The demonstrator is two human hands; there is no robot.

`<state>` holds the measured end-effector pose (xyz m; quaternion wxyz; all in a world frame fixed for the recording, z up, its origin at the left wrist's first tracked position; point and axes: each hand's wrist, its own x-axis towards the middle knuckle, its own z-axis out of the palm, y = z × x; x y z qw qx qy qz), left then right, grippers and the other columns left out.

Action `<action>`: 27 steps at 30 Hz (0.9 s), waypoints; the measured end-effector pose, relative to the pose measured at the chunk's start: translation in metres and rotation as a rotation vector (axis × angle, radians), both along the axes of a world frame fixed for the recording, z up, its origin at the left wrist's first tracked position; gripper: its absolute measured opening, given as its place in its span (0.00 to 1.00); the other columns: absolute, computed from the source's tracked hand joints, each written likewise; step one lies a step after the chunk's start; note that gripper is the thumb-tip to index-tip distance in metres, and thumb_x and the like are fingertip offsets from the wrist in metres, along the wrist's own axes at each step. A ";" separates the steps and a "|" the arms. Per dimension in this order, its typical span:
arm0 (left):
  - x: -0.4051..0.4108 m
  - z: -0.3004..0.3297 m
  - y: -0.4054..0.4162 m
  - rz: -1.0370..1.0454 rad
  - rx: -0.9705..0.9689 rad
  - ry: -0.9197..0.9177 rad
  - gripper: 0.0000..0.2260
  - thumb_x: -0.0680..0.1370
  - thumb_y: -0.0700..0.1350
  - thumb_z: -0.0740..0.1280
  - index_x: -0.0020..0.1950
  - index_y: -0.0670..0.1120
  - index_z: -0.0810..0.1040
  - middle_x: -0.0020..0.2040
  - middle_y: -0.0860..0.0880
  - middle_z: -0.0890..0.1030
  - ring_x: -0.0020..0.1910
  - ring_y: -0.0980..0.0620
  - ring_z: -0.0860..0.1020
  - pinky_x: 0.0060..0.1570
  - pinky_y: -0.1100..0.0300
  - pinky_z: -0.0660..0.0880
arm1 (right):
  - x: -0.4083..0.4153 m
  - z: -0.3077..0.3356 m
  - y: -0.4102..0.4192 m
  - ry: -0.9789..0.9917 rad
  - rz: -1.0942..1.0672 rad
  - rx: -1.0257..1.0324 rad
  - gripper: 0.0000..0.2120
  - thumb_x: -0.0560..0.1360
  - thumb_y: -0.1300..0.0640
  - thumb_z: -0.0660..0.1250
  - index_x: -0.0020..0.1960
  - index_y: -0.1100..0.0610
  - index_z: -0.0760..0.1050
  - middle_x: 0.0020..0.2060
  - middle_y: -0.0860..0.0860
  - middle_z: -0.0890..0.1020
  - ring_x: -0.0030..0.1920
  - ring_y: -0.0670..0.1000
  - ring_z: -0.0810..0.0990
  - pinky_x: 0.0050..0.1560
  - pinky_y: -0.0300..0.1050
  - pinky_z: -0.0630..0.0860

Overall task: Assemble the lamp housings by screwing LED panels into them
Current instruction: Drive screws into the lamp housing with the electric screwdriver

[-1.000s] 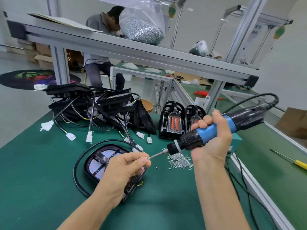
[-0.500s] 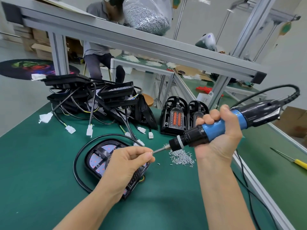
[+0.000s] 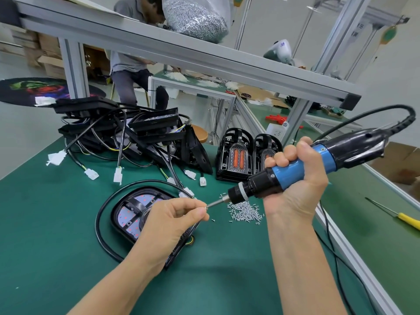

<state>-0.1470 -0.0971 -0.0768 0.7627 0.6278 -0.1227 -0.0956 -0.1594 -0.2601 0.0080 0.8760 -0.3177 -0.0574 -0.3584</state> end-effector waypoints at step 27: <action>-0.001 -0.004 0.000 0.020 -0.049 0.012 0.09 0.74 0.36 0.69 0.38 0.47 0.85 0.34 0.47 0.83 0.32 0.60 0.77 0.34 0.74 0.71 | -0.001 -0.002 0.004 -0.027 -0.020 -0.050 0.07 0.68 0.62 0.63 0.45 0.54 0.72 0.26 0.46 0.72 0.24 0.44 0.71 0.30 0.36 0.72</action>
